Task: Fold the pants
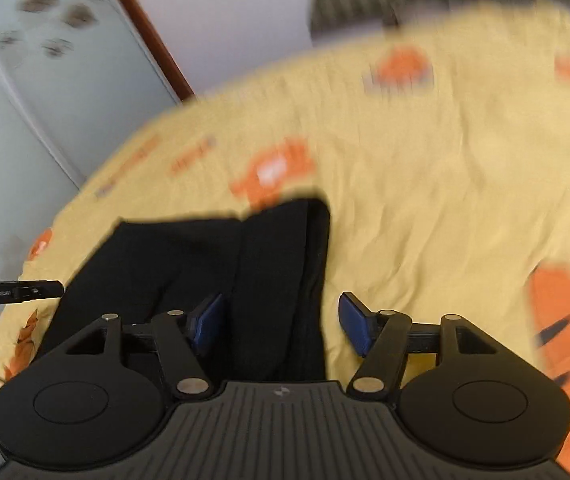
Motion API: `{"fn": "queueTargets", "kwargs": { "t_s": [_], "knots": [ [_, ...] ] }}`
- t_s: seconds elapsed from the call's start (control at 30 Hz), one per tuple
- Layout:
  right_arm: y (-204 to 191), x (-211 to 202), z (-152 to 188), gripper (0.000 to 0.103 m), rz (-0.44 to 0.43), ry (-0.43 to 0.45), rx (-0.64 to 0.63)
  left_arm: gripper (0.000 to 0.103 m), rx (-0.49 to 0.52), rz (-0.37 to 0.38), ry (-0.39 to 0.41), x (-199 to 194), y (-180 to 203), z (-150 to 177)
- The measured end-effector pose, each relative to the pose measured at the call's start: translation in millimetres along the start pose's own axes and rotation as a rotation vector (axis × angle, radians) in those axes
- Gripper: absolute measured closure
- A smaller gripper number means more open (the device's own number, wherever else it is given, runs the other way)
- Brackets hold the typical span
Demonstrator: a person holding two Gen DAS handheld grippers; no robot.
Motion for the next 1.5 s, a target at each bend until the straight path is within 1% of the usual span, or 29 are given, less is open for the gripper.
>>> {"fn": "queueTargets", "kwargs": {
  "t_s": [0.03,0.07,0.17,0.2,0.23,0.27,0.3,0.37,0.4,0.47,0.5,0.57,0.6,0.63,0.7,0.73,0.77,0.8,0.83,0.87,0.97,1.03,1.1,1.13,1.17,1.23,1.33,1.4,1.5],
  "knots": [
    [-6.2,-7.6,-5.2,0.039,0.031,0.032,-0.051,0.035,0.0,0.028,0.013,-2.3,4.4,-2.3],
    [-13.6,-9.0,-11.1,0.039,0.03,0.038,-0.099,0.025,0.003,0.051,0.029,-2.4,13.4,-6.6],
    [-34.2,19.3,-21.9,0.04,-0.096,-0.052,-0.166,0.012,0.043,0.081,0.038,11.2,44.1,-13.7],
    [-37.7,34.1,-20.9,0.04,-0.141,-0.096,-0.165,0.011,0.06,0.081,0.028,22.3,53.2,-13.1],
    [-37.5,51.5,-18.3,0.041,-0.177,-0.145,-0.153,0.011,0.072,0.072,0.002,36.9,59.6,-13.3],
    [-33.4,68.7,-16.7,0.041,-0.186,-0.186,-0.131,0.013,0.078,0.048,-0.035,53.6,65.0,-11.9],
    [-28.0,84.7,-17.5,0.042,-0.173,-0.205,-0.115,0.011,0.084,0.019,-0.058,67.6,66.9,-7.7],
    [-20.2,90.6,-25.3,0.042,-0.163,-0.166,-0.091,0.016,0.054,0.005,-0.049,69.1,62.7,-5.1],
    [-20.6,86.4,-30.4,0.042,-0.126,-0.151,-0.072,0.019,0.041,0.008,-0.037,59.1,59.5,-4.5],
    [-33.6,67.6,-29.3,0.041,-0.032,-0.112,-0.151,0.017,0.054,-0.004,0.011,30.8,55.2,1.0],
    [-41.9,55.8,-24.5,0.04,-0.019,-0.103,-0.207,0.015,0.057,0.008,0.036,16.7,52.5,6.5],
    [-59.8,37.9,-8.4,0.04,-0.051,-0.107,-0.27,0.003,0.046,0.059,0.074,-6.5,48.6,21.9],
    [-66.2,32.5,1.0,0.041,-0.066,-0.122,-0.297,0.001,0.039,0.075,0.078,-10.3,48.5,29.2],
    [-69.8,30.9,8.8,0.041,-0.056,-0.14,-0.322,0.001,0.045,0.072,0.064,-10.3,50.7,35.9],
    [-70.9,41.9,23.9,0.039,0.026,-0.182,-0.383,0.002,0.101,0.037,0.007,7.1,63.1,47.0],
    [-68.5,49.8,29.2,0.035,0.067,-0.186,-0.404,0.0,0.122,0.02,-0.017,16.4,66.5,50.5],
    [-67.0,51.8,31.1,0.026,0.097,-0.175,-0.412,0.0,0.11,0.013,-0.026,19.5,66.0,51.1],
    [-69.3,52.9,31.1,0.025,0.126,-0.165,-0.406,0.0,0.085,0.012,-0.029,13.7,61.0,52.3],
    [-74.1,47.7,30.1,0.025,0.149,-0.15,-0.405,0.005,0.069,0.007,-0.03,8.0,58.9,50.3],
    [-79.8,39.6,29.8,0.025,0.158,-0.118,-0.409,0.002,0.063,-0.003,-0.02,0.6,57.4,49.4],
    [-92.1,17.8,34.2,0.023,0.109,-0.052,-0.375,0.001,0.076,-0.034,0.021,-15.3,59.8,53.6],
    [-94.4,19.9,41.9,0.021,0.085,-0.071,-0.361,0.001,0.086,-0.069,0.014,-15.7,65.3,58.5],
    [-90.0,37.1,52.1,0.018,0.131,-0.167,-0.384,0.001,0.102,-0.109,-0.018,-12.1,72.4,62.6],
    [-89.4,40.2,55.7,0.015,0.155,-0.176,-0.403,0.001,0.095,-0.125,-0.023,-12.1,73.9,63.5],
    [-93.2,34.9,56.4,0.011,0.175,-0.16,-0.395,0.001,0.082,-0.144,-0.013,-16.7,74.6,64.5],
    [-99.0,21.2,52.9,0.011,0.197,-0.14,-0.349,0.001,0.077,-0.164,0.022,-28.2,76.0,67.2],
    [-111.3,-5.1,50.4,0.001,0.192,-0.094,-0.275,0.001,0.109,-0.175,0.059,-45.1,80.5,72.5],
    [-119.4,-19.9,52.0,0.0,0.177,-0.067,-0.231,0.001,0.113,-0.176,0.066,-55.2,81.7,77.1],
    [-131.6,-33.8,57.7,0.0,0.144,-0.08,-0.207,0.002,0.084,-0.187,0.069,-69.0,78.8,83.0]
  ]
}}
Point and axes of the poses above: each gripper's, at about its wrist camera, not at the fingertips, and x roughly the way its jaws point, y to its right, z to its underside, the point moved 3 cm from there along x, roughly the way its jaws point, and after that the axes turned 11 degrees about -z, right-handed, at the moved point
